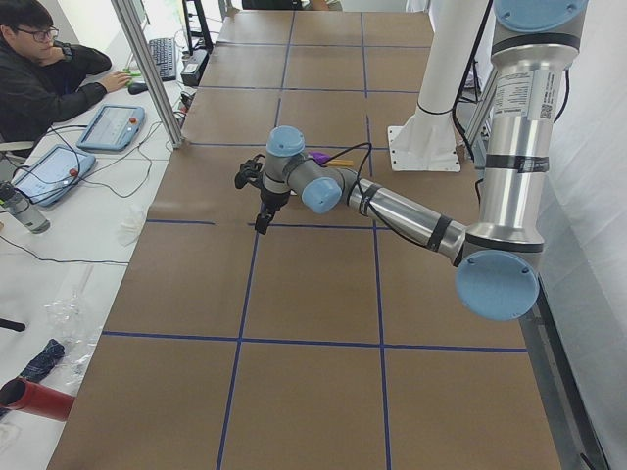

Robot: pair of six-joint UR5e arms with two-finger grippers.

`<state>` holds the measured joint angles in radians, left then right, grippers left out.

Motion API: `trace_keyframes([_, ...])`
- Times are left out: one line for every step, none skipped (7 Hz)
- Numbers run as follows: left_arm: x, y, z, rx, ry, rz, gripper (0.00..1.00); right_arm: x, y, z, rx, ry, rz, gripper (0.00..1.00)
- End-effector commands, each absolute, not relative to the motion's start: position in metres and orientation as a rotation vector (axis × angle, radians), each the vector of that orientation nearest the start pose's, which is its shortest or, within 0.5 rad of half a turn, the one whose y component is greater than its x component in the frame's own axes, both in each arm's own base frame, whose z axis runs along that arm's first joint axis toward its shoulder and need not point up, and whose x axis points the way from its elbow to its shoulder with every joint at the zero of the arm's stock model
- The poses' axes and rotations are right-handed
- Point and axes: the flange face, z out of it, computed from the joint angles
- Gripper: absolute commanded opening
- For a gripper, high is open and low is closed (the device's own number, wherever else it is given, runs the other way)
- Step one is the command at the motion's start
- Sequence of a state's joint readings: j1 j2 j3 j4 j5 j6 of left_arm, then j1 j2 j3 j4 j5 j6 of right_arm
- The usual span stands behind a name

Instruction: Hang towel on rack

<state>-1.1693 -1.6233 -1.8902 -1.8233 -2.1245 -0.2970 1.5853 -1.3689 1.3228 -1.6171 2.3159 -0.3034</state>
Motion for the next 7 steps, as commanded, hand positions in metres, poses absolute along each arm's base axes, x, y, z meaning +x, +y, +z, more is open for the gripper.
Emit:
trace_keyframes([0.02, -0.522, 0.498, 0.37, 0.59, 0.297, 1.0, 0.076, -0.564, 0.683, 0.016, -0.752, -0.204, 1.0])
trace_keyframes([-0.017, -0.518, 0.536, 0.322, 0.574, 0.232, 1.0, 0.075, -0.564, 0.682, 0.017, -0.752, -0.206, 1.0])
trace_keyframes([-0.034, -0.518, 0.565, 0.279, 0.565, 0.2, 1.0, 0.075, -0.564, 0.682, 0.017, -0.752, -0.206, 1.0])
trace_keyframes([-0.038, -0.507, 0.593, 0.238, 0.598, 0.219, 1.0, 0.075, -0.565, 0.681, 0.018, -0.751, -0.206, 1.0])
trace_keyframes([-0.044, -0.486, 0.621, 0.203, 0.684, 0.244, 1.0, 0.075, -0.568, 0.678, 0.022, -0.751, -0.203, 1.0])
trace_keyframes([-0.047, -0.461, 0.633, 0.189, 0.716, 0.255, 1.0, 0.075, -0.568, 0.675, 0.025, -0.75, -0.198, 1.0])
trace_keyframes([-0.046, -0.458, 0.644, 0.166, 0.716, 0.25, 1.0, 0.075, -0.567, 0.676, 0.022, -0.75, -0.197, 1.0])
